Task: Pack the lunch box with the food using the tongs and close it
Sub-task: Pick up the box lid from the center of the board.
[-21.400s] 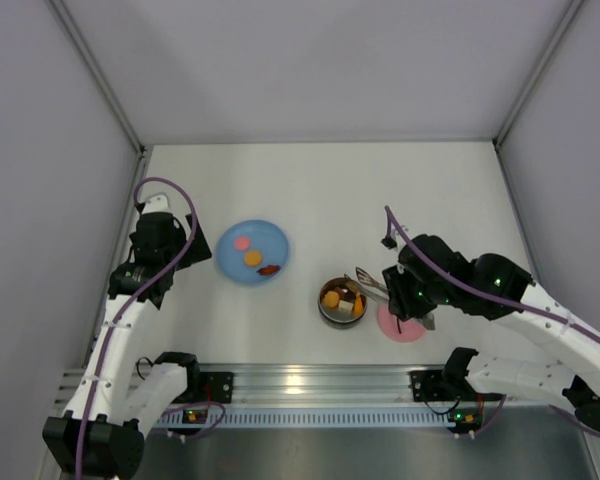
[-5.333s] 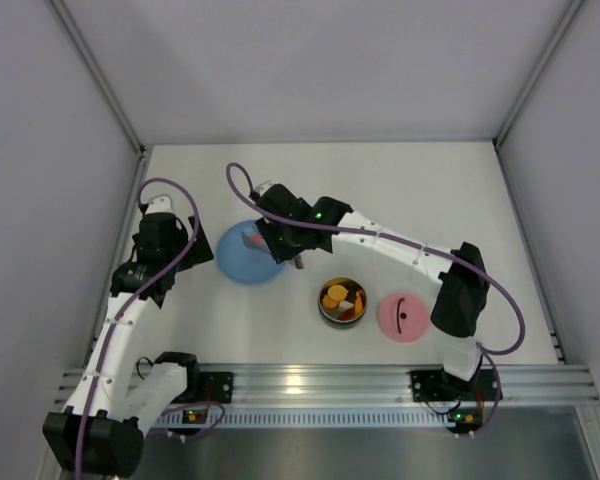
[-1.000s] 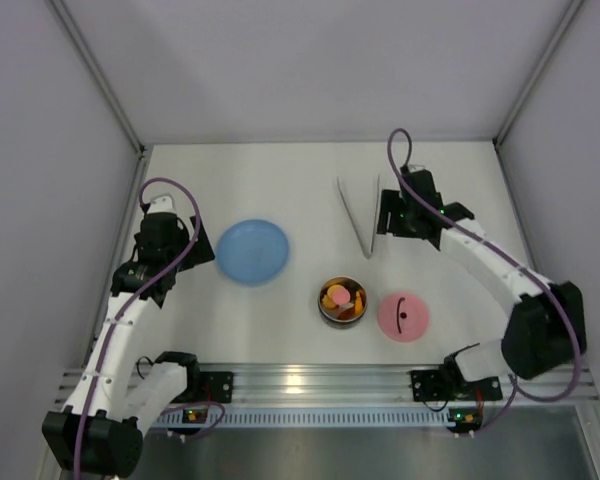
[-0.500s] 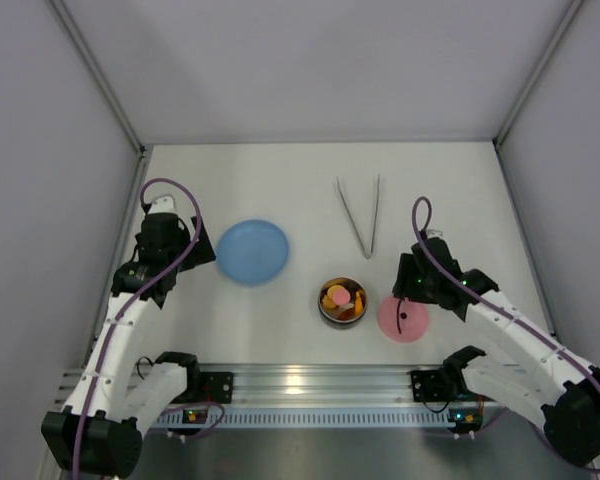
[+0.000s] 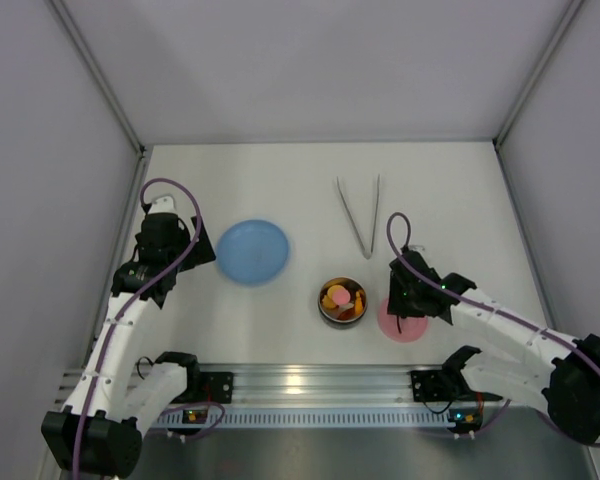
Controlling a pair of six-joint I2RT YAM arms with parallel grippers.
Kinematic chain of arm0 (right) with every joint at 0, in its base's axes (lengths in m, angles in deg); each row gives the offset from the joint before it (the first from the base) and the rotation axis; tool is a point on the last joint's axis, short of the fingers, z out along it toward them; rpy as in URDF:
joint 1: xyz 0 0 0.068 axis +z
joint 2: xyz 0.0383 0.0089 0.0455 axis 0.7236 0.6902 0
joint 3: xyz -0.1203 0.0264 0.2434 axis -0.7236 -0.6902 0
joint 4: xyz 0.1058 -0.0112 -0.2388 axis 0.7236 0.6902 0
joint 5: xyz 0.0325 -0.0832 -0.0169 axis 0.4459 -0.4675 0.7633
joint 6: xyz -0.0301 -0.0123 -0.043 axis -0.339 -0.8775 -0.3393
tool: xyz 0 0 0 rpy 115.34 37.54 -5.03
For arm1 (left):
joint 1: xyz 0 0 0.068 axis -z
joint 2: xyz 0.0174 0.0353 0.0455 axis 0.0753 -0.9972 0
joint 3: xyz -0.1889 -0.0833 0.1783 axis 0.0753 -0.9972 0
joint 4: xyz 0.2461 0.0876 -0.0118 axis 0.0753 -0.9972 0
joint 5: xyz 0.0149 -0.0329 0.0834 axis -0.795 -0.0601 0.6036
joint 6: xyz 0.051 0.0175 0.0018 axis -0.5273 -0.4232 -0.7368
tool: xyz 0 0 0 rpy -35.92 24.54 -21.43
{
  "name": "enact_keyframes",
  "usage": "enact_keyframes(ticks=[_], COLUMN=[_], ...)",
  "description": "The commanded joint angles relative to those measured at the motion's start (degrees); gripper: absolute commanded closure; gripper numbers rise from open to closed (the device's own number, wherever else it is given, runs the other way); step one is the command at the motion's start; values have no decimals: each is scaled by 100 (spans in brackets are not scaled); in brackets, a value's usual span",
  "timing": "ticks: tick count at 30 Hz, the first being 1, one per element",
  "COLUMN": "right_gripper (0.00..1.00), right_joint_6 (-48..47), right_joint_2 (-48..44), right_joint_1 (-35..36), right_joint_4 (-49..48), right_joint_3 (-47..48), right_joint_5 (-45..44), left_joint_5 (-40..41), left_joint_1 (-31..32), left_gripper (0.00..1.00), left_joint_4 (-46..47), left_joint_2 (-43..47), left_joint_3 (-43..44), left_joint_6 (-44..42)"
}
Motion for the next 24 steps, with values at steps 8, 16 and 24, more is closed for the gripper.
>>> enact_keyframes(ticks=[8,16,24], right_gripper=[86,100,100], right_joint_6=[303,233,92], right_joint_2=[-161,-609,-742], right_joint_1=[207,207,268], right_joint_4=[221,960,1356], right_joint_3=[237,843,1564], right_joint_5=[-731,-1154,-1241], left_joint_5=[-2,16,25], left_joint_1=[45,45,45], left_gripper=[1,1,1], left_joint_4=[58,49,67], left_joint_2=[71,71,71], left_joint_3=[-32,-32,-32], left_joint_6=[-46,-37,-37])
